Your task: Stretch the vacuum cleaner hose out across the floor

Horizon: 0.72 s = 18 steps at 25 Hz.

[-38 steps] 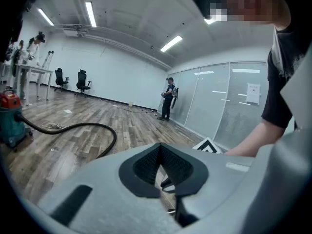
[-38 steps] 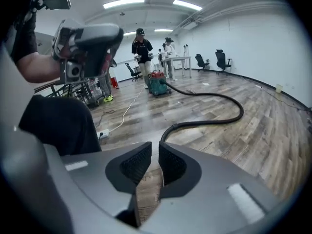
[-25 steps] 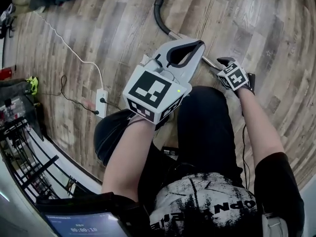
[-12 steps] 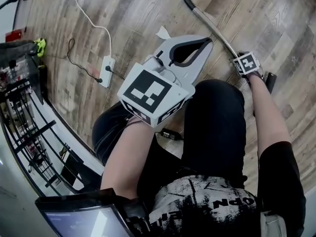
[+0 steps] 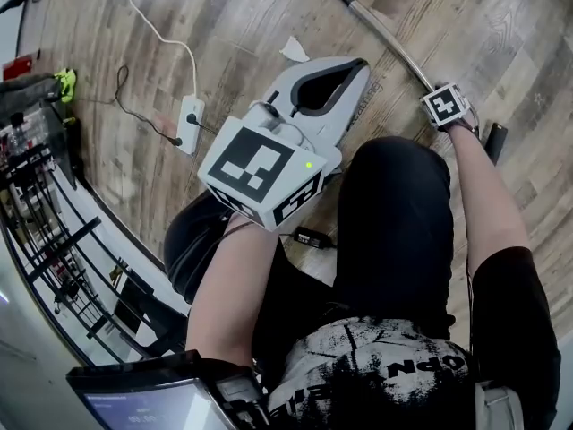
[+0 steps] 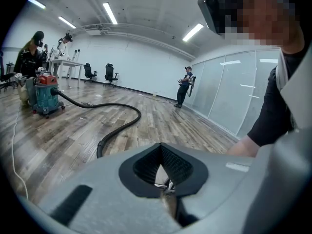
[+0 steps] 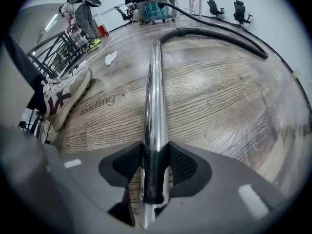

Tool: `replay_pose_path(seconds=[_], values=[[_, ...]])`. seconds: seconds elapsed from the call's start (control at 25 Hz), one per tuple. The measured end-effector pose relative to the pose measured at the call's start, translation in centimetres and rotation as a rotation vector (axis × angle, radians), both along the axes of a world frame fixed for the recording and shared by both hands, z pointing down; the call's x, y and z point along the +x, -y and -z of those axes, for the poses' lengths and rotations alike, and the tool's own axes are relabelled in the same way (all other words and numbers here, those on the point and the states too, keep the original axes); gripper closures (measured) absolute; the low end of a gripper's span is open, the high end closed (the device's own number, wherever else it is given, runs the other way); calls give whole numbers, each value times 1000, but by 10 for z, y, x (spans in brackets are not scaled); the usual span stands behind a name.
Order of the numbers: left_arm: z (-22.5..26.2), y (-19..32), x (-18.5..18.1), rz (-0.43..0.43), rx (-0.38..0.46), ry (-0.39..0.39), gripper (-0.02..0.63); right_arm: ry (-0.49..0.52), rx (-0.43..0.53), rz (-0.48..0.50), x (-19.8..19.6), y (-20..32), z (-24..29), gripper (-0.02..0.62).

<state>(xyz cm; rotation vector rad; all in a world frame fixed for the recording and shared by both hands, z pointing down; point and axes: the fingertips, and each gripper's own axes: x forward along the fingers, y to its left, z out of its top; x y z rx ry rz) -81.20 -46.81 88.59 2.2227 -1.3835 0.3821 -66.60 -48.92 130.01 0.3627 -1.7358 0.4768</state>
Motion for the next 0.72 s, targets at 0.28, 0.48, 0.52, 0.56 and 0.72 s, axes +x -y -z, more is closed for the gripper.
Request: replay_pose_path(seconds=[0.28,0.48,0.52,0.56,0.72], values=[[-23,2,-16,43,-31,-42,603,43,-41,-1,-3,-6,13,419],[-73,14,-23,64,-132,-108,539,32,-48,-1,-6,-3,39,419],[-86,16,-22,71,-158,-129,526,34,-46,10,-9,-1,47,419],[-101,17,-19,79,-190,-155,513,31,-44,20,-10,1,54,419],[-170,14,11,111,-348,-331,419,-24,-24,47,4,3,82,420]])
